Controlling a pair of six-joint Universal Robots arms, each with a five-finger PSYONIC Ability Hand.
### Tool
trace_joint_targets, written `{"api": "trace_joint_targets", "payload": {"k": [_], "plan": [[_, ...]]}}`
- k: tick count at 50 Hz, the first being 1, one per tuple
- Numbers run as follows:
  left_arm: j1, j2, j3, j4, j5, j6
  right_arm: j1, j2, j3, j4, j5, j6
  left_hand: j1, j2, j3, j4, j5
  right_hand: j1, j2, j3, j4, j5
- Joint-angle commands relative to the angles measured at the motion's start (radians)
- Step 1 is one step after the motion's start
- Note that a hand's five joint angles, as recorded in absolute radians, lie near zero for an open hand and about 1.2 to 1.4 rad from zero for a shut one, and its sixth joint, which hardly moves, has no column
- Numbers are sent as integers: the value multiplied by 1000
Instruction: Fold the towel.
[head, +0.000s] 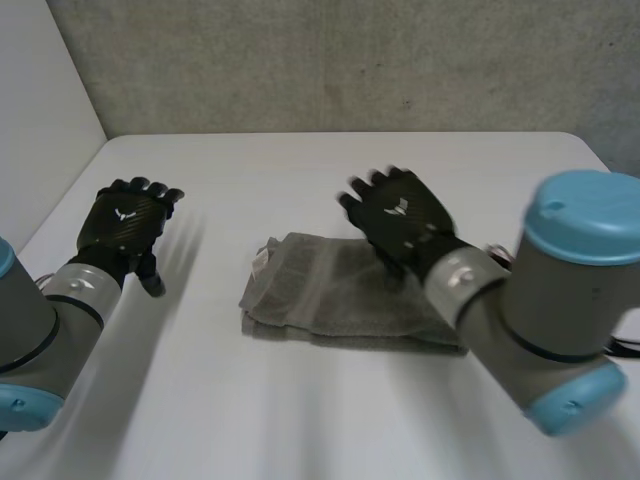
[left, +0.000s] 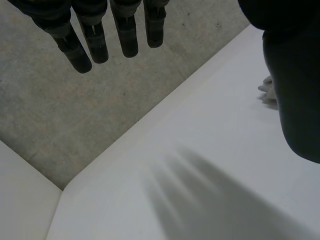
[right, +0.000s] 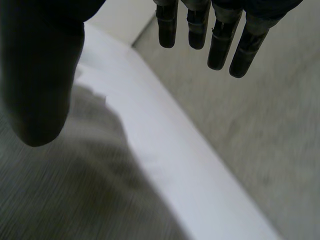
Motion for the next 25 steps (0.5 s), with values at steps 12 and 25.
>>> {"api": "trace_joint_targets", "payload": {"k": [12, 25], "plan": [[-7, -4, -14, 3, 0, 5, -239, 0, 330, -69, -61, -13, -88, -77, -64, -80, -213, 371, 355, 356, 345, 365], [-8, -1, -25, 29, 0, 8, -288, -16, 321, -95, 24, -15, -88, -77, -64, -80, -213, 1168, 1153, 1153, 1143, 1163]]}}
